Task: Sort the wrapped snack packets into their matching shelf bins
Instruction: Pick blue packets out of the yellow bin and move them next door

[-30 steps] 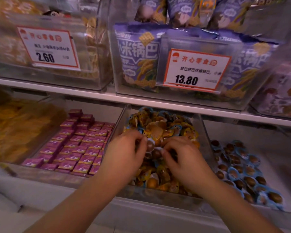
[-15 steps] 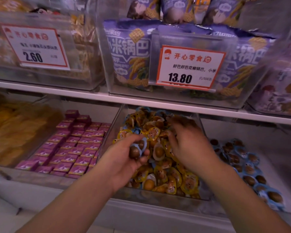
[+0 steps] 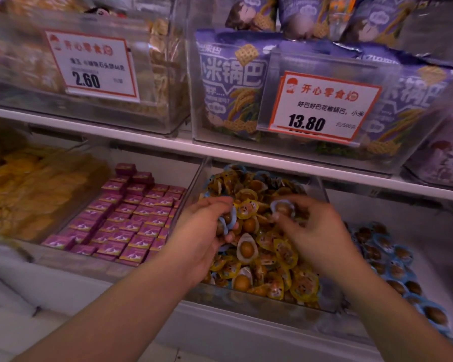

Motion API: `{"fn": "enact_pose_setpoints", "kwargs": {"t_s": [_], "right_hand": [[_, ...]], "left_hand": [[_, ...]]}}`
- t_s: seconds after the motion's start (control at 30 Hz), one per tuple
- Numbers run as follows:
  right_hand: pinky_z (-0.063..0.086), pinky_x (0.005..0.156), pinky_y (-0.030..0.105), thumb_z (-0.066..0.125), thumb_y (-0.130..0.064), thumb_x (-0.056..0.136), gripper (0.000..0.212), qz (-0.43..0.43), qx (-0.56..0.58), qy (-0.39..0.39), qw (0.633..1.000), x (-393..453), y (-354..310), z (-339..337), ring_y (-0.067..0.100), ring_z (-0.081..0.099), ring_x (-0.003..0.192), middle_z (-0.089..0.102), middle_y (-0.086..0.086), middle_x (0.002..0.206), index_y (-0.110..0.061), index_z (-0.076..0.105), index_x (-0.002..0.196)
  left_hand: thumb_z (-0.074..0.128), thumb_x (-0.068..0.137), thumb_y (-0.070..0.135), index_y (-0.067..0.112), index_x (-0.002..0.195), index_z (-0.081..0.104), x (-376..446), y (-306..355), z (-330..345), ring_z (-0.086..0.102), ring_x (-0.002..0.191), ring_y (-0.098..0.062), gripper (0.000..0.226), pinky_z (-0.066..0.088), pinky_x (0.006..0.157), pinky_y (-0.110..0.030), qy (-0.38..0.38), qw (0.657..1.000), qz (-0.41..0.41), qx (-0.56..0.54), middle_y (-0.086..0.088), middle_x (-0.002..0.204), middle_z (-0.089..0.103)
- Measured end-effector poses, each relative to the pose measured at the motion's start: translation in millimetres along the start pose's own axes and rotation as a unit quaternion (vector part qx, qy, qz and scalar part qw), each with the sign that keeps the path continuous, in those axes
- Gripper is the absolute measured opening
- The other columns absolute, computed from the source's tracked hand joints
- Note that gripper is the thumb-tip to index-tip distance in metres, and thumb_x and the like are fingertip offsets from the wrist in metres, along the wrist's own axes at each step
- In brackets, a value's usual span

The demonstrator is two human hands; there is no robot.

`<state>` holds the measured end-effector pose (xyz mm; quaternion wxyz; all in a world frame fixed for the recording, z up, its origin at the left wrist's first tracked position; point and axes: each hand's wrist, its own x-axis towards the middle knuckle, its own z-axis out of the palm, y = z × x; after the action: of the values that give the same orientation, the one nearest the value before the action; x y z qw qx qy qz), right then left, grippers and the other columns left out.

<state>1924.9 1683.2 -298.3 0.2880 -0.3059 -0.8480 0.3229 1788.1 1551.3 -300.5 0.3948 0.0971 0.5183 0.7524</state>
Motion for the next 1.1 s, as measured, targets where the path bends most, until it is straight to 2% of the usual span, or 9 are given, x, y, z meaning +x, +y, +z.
{"fn": "enact_pose_setpoints", "kwargs": {"t_s": [0.07,0.13,0.2,0.3,0.4,0.6,0.77,0.93,1.1], "right_hand": [[0.055,0.067,0.025,0.068,-0.020,0.091,0.008,0.096,0.199,0.016,0.975,-6.2,-9.3,-2.2,0.016,0.073,0.083,0.076,0.000,0.089,-0.021,0.072,0.097],[0.056,0.059,0.032,0.061,-0.018,0.093,0.013,0.229,0.427,-0.032,0.874,-20.5,-23.2,1.8,0.025,0.073,0.075,0.073,0.012,0.089,-0.011,0.070,0.099],[0.057,0.070,0.040,0.054,-0.025,0.090,0.028,0.307,0.566,-0.130,0.754,-36.3,-36.3,3.1,0.028,0.070,0.082,0.070,0.015,0.095,-0.007,0.068,0.107],[0.045,0.103,0.042,0.046,-0.037,0.095,0.046,0.299,0.649,-0.164,0.680,-49.6,-44.2,-7.8,0.027,0.064,0.115,0.067,0.014,0.125,-0.007,0.065,0.125],[0.050,0.092,0.034,0.049,-0.023,0.096,0.033,0.264,0.607,-0.121,0.740,-54.8,-42.3,-27.3,0.023,0.069,0.105,0.072,0.011,0.115,-0.008,0.069,0.118],[0.037,0.043,0.024,0.059,-0.010,0.083,0.023,0.201,0.530,-0.050,0.823,-54.4,-3.5,-69.9,0.014,0.055,0.059,0.063,0.008,0.075,-0.006,0.068,0.103],[0.046,0.058,0.033,0.055,-0.004,0.093,0.011,0.309,0.344,0.119,0.879,-25.7,71.5,-104.2,0.031,0.060,0.072,0.063,0.017,0.082,-0.009,0.066,0.094],[0.045,0.059,0.032,0.051,-0.023,0.095,0.013,0.348,0.515,0.169,0.765,0.5,103.2,-117.6,0.026,0.053,0.065,0.053,0.007,0.071,-0.014,0.053,0.086],[0.053,0.092,0.040,0.056,-0.019,0.093,0.014,0.312,0.221,0.150,0.912,7.7,102.7,-98.9,0.028,0.065,0.102,0.070,0.010,0.108,-0.018,0.069,0.088]], "left_hand": [[0.052,0.094,0.004,0.010,0.106,0.065,-2.0,-4.6,4.4,0.051,0.058,-0.021,0.018,0.039,0.050,-0.026,0.011,0.997,0.059,0.044,-0.005,0.067,0.064],[0.055,0.094,0.006,0.019,0.104,0.065,-7.9,-13.2,10.9,0.056,0.062,-0.011,0.019,0.043,0.056,-0.024,0.014,0.966,0.195,0.171,0.001,0.078,0.066],[0.056,0.095,0.011,0.025,0.112,0.060,-18.5,-22.2,19.2,0.059,0.086,0.000,0.022,0.045,0.076,-0.016,-0.026,0.858,0.377,0.349,0.008,0.100,0.061],[0.053,0.095,0.024,0.026,0.134,0.048,-33.8,-36.9,36.7,0.051,0.113,-0.011,0.039,0.043,0.099,-0.034,-0.113,0.727,0.471,0.486,0.007,0.123,0.051],[0.045,0.095,0.045,0.021,0.149,0.033,-44.0,-43.4,50.4,0.037,0.132,-0.017,0.061,0.035,0.110,-0.046,-0.114,0.663,0.457,0.582,0.003,0.140,0.045],[0.031,0.099,0.061,0.018,0.156,0.014,-43.8,-49.5,58.9,0.016,0.149,-0.012,0.074,0.016,0.119,-0.028,-0.237,0.580,0.474,0.619,0.004,0.161,0.019],[0.031,0.095,0.057,0.027,0.141,0.046,-4.0,-42.2,43.2,0.050,0.123,-0.033,0.057,0.044,0.100,-0.047,-0.123,0.553,0.390,0.726,-0.004,0.149,0.039],[0.019,0.090,0.064,0.023,0.147,0.043,26.1,-43.1,21.3,0.034,0.142,-0.034,0.074,0.031,0.114,-0.050,-0.098,0.516,0.302,0.796,-0.010,0.153,0.039],[0.020,0.091,0.064,0.035,0.141,0.048,25.3,-42.9,15.7,0.030,0.145,-0.028,0.064,0.025,0.117,-0.052,-0.147,0.478,0.297,0.813,0.003,0.156,0.036]]}}
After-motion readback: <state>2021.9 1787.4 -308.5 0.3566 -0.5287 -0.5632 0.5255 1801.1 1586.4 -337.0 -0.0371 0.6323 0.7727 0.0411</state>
